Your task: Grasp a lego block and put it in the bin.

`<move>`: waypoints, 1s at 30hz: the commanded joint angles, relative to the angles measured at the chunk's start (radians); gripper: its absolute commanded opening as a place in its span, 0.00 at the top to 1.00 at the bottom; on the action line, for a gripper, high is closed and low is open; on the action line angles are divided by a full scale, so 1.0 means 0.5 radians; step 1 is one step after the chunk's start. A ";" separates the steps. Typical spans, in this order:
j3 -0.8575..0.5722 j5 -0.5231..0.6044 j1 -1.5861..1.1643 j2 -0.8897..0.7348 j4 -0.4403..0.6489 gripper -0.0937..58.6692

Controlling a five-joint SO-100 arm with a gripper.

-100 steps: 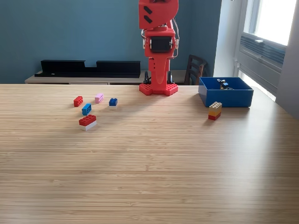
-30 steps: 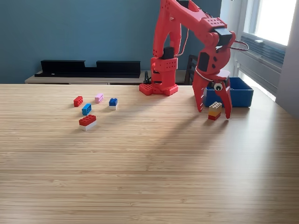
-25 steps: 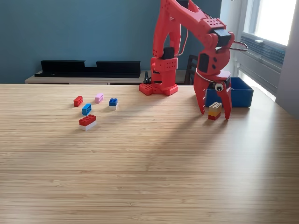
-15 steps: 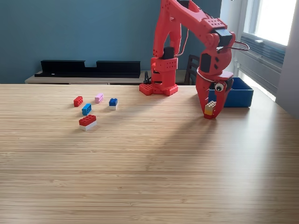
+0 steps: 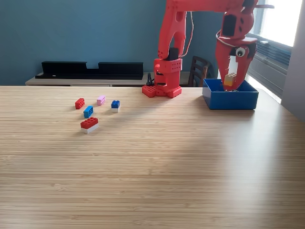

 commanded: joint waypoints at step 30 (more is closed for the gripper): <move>0.086 -0.187 -1.273 0.031 0.190 0.56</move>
